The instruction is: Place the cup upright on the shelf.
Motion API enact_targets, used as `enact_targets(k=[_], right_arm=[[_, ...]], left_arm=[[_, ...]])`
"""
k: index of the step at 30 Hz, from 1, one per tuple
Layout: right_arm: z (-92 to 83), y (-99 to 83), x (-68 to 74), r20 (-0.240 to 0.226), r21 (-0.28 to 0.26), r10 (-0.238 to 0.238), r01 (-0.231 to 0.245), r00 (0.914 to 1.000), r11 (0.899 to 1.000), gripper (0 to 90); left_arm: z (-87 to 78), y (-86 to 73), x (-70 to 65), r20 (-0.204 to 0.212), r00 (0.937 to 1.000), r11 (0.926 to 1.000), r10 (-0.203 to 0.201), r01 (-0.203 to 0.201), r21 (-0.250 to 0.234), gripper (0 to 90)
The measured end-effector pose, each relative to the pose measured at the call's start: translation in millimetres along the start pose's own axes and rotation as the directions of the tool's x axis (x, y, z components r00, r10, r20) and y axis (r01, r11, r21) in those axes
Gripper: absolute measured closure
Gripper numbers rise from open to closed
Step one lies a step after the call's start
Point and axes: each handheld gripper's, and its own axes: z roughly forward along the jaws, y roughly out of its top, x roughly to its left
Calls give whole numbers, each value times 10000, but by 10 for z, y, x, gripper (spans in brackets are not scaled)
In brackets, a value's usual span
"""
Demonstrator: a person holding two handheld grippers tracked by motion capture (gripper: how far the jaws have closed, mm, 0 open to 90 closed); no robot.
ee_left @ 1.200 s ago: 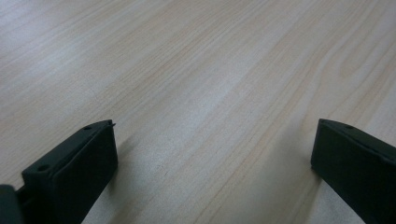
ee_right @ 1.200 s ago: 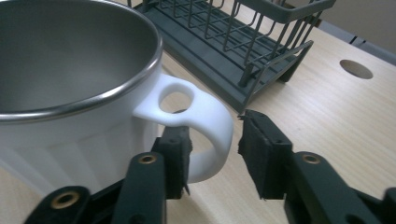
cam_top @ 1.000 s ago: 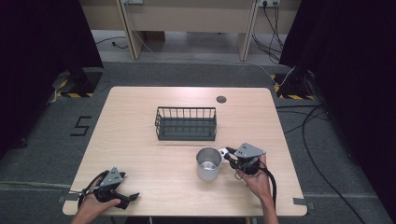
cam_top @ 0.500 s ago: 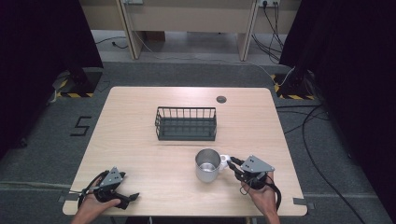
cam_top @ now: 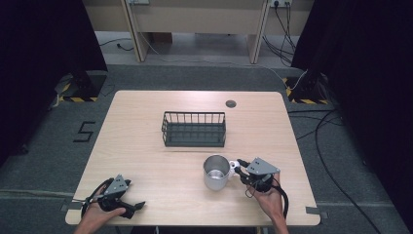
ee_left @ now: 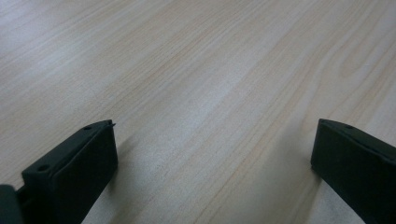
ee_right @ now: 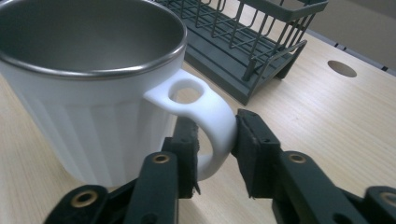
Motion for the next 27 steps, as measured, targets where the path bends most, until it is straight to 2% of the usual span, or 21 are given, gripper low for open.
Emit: enact_targets(k=[2,7,8,10,13,15,16,19,22,27], right_arm=[[-66,-17,48,93,122,-185,184,9998,9998,728],[-191,-81,152,83,128,137,-138,9999,9998,722],[-253,-111,217,60,145,277,-278,9996,9995,699],[-283,-120,252,13,142,283,-283,9996,9995,683],[-365,-119,399,-219,174,374,-370,9991,9992,628],[-373,-115,425,-283,179,393,-388,9988,9991,604],[-381,-103,481,-469,184,434,-426,9980,9989,577],[-382,-87,540,-642,195,345,-333,9973,9993,562],[-374,-77,563,-665,165,362,-351,9971,9992,537],[-307,-67,565,-951,-83,807,-819,9922,9966,493]], left_arm=[[0,0,0,-1,10000,10000,4,-4,2,0],[0,0,0,0,10000,10000,0,0,1,0],[0,0,0,1,10000,10000,-2,2,-1,0],[0,0,0,0,10000,10000,-2,2,-1,0],[0,0,0,-2,10000,10000,3,-3,2,0],[0,0,0,0,10000,10000,-1,1,-1,0],[0,0,0,0,10000,10000,-2,2,-2,0],[0,0,0,0,10000,10000,2,-2,2,0],[0,0,0,0,10000,10000,1,-1,0,0],[0,0,0,3,10000,10000,5,-5,3,0]])
